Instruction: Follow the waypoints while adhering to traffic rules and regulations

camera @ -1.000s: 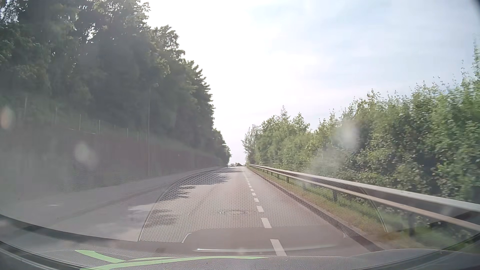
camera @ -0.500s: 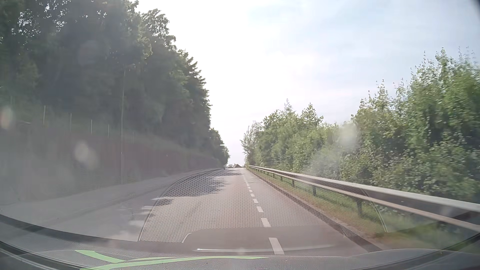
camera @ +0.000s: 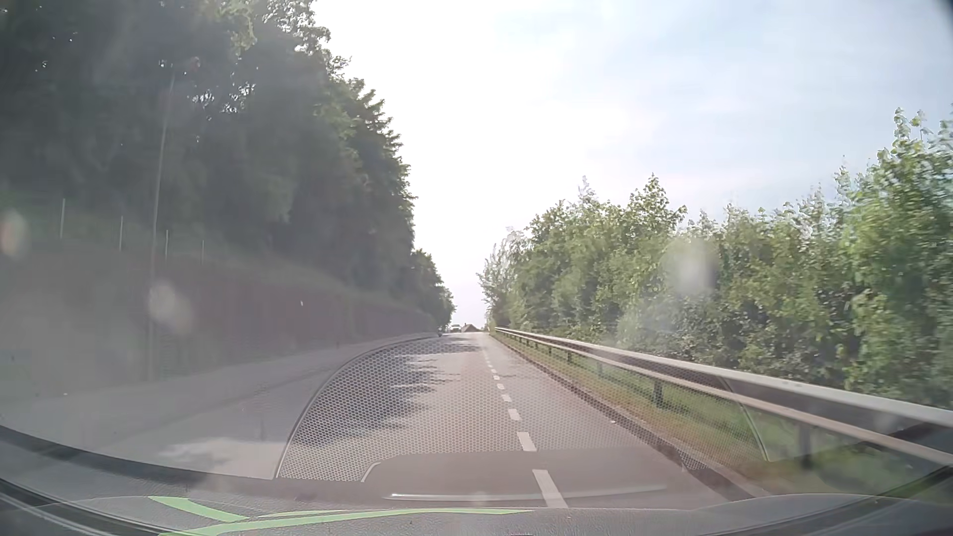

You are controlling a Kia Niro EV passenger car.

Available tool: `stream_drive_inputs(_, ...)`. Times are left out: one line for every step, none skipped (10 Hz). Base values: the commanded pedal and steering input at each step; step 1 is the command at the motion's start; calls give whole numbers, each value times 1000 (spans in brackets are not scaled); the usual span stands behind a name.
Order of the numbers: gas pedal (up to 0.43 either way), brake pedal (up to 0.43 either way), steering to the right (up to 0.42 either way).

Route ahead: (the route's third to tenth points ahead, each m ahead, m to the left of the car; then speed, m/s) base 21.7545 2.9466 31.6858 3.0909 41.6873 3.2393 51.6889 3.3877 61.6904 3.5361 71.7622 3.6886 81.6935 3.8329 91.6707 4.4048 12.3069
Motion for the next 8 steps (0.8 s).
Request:
stream_drive_inputs(169, 0, -1)
stream_drive_inputs(169, 0, -1)
stream_drive_inputs(169, 0, -1)
stream_drive_inputs(169, 0, -1)
stream_drive_inputs(169, 0, -1)
stream_drive_inputs(169, 0, -1)
stream_drive_inputs(169, 0, -1)
stream_drive_inputs(169, 0, -1)
